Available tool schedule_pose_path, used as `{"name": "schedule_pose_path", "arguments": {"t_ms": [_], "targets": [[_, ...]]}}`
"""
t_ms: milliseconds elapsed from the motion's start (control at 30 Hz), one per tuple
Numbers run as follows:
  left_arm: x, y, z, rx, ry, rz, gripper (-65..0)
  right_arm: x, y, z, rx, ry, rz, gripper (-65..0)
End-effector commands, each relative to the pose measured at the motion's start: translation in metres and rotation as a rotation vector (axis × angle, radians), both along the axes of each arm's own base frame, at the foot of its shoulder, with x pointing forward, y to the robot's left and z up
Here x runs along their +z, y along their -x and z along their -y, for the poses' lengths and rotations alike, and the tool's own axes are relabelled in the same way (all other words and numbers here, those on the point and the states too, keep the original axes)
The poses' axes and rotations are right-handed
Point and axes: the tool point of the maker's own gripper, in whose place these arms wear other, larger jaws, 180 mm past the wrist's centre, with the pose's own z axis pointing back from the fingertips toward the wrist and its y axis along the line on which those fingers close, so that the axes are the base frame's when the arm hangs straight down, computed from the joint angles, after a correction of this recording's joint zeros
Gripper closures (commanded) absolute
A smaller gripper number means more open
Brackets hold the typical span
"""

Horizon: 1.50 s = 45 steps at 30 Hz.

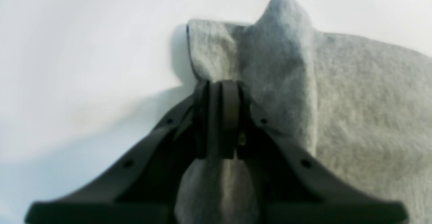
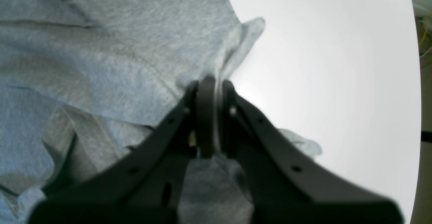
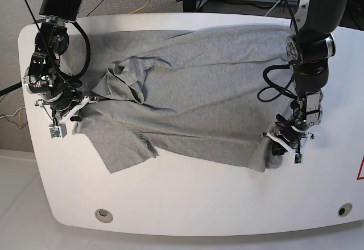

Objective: Fold the T-shirt properly

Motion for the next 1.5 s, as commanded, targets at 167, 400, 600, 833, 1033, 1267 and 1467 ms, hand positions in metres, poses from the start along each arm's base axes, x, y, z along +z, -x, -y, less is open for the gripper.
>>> {"name": "schedule_pose_path", "arguments": {"t_ms": [167, 400, 600, 833, 1033, 1267, 1467], "targets": [[-0.031, 0.025, 0.010, -0.064, -0.035, -0.165, -4.4, 0.018, -0.010, 0.003, 0.003, 0.008, 0.061, -4.2], [-0.030, 0.026, 0.003, -0.056, -0.041, -0.168, -4.3, 0.018, -0.010, 0.003, 0.003, 0.008, 0.061, -4.2], [-0.030, 0.027, -0.003, -0.038, -0.028, -0.175, -4.3, 0.018, -0.010, 0.004, 0.003, 0.009, 0.061, -4.2], [-0.016, 0.026, -0.003, -0.080, 0.052, -0.198, -3.1, 0.020, -0.011, 0.004, 0.002, 0.009, 0.066, -4.2], [0.001, 0.022, -0.008, -0.109, 0.002, -0.218, -2.9, 0.020, -0.012, 0.003, 0.002, 0.006, 0.067, -4.2], [0.017, 0.030, -0.017, -0.139, -0.110, -0.247, -2.9, 0.020, -0.012, 0.002, 0.002, 0.005, 0.067, -4.2], [0.031, 0.040, -0.022, -0.154, -0.193, -0.268, -2.9, 0.019, -0.011, 0.002, 0.002, 0.005, 0.066, -4.2]]}}
